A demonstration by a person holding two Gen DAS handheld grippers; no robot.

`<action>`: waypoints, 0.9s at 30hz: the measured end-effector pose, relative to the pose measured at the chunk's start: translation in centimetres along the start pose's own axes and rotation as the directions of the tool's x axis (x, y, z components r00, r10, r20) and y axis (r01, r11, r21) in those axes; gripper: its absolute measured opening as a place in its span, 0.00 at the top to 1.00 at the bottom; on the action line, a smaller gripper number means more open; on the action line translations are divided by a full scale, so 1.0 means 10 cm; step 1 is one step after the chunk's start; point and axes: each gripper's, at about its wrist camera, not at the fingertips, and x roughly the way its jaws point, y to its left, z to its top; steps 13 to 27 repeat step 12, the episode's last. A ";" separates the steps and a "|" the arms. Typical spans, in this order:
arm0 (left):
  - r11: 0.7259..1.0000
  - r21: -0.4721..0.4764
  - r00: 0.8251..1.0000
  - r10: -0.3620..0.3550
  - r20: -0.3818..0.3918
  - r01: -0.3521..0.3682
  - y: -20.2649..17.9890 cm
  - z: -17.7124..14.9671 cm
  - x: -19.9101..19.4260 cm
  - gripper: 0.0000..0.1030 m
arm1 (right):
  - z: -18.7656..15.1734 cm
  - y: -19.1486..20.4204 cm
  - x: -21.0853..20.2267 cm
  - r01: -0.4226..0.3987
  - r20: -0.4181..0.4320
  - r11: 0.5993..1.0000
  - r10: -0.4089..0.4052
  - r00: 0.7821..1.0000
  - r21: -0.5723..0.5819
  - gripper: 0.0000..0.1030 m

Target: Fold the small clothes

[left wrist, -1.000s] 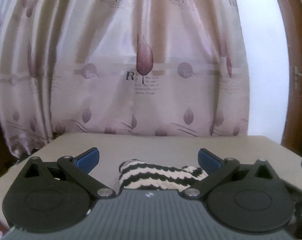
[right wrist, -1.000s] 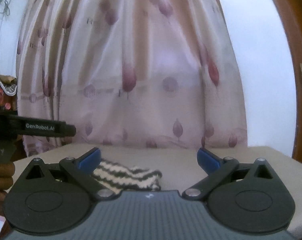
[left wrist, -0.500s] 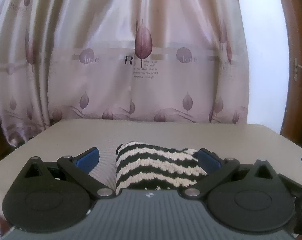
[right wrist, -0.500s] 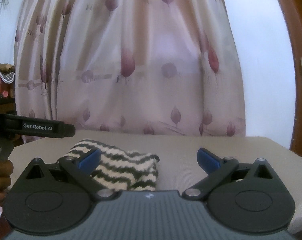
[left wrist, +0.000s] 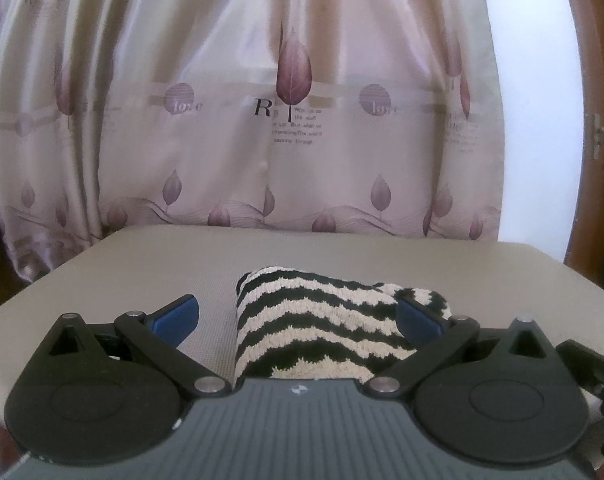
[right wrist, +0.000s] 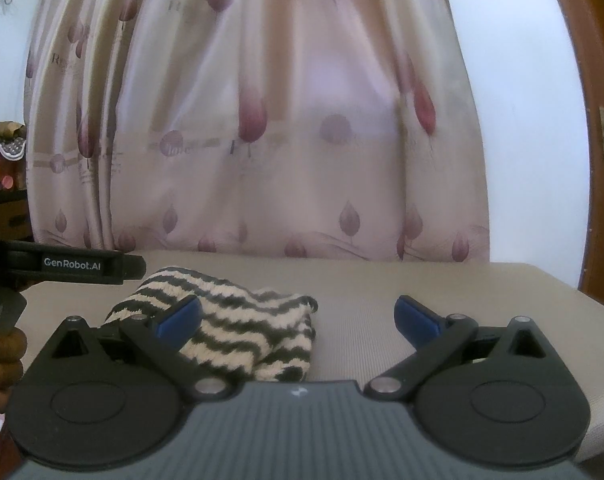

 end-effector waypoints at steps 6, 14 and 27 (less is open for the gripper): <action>0.999 0.021 0.999 0.025 0.046 -0.026 -0.02 -0.02 -0.01 0.00 | 0.00 0.00 0.03 -0.002 -0.014 1.000 0.002 1.000 0.009 0.00; 0.999 0.007 0.998 0.038 0.050 -0.038 0.00 0.00 0.00 0.00 | 0.00 0.00 0.03 -0.004 -0.015 1.000 0.004 1.000 0.012 0.00; 0.999 0.007 0.998 0.038 0.050 -0.038 0.00 0.00 0.00 0.00 | 0.00 0.00 0.03 -0.004 -0.015 1.000 0.004 1.000 0.012 0.00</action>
